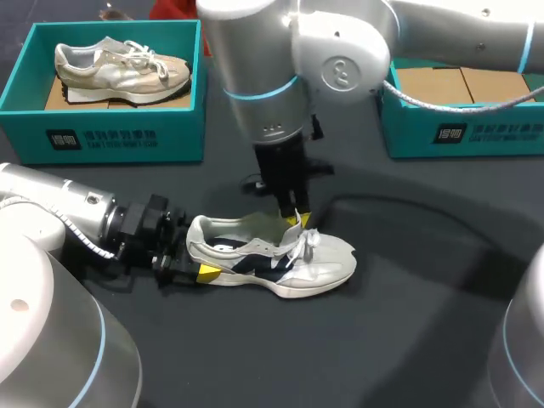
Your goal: Take the shoe out of the shoebox, open the shoe tongue, remove and reinsert the insole, then place the shoe into the shoebox
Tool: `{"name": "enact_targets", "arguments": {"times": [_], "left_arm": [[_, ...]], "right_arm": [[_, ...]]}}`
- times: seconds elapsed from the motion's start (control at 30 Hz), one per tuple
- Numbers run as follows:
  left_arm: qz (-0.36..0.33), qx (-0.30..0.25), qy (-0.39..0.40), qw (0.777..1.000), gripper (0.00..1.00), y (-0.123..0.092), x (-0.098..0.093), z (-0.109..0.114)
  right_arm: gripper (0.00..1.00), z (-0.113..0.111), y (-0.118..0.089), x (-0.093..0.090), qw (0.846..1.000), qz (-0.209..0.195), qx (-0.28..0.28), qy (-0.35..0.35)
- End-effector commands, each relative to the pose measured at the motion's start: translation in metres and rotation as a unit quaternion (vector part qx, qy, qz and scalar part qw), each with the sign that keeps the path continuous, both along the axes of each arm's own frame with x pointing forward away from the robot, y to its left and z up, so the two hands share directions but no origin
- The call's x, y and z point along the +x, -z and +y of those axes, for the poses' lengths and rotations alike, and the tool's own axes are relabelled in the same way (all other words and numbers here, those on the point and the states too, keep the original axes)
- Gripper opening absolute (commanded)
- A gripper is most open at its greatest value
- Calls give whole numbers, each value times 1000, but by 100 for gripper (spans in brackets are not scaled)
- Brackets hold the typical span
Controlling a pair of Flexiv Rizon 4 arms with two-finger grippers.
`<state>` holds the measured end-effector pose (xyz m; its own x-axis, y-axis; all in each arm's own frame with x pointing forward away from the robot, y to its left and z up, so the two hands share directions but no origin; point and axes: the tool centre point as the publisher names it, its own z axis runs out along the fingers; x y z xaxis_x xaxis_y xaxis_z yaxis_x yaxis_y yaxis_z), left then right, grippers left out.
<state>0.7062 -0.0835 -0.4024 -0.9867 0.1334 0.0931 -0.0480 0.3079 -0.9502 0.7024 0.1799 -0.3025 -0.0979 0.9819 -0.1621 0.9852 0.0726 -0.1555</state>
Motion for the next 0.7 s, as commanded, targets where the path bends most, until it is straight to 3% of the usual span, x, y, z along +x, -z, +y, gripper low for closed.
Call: {"name": "enact_targets", "arguments": {"times": [0.03, 0.23, 0.7], "left_arm": [[0, 0, 0, 1000, 0, 3, -1, 0], [0, 0, 0, 1000, 0, 3, -1, 0], [0, 0, 0, 1000, 0, 3, -1, 0]], "right_arm": [[0, -13, -1, -2, 996, 2, 83, 12], [0, -13, -1, -2, 996, 2, 83, 12], [0, -36, 11, -18, 989, -16, 149, -18]]}}
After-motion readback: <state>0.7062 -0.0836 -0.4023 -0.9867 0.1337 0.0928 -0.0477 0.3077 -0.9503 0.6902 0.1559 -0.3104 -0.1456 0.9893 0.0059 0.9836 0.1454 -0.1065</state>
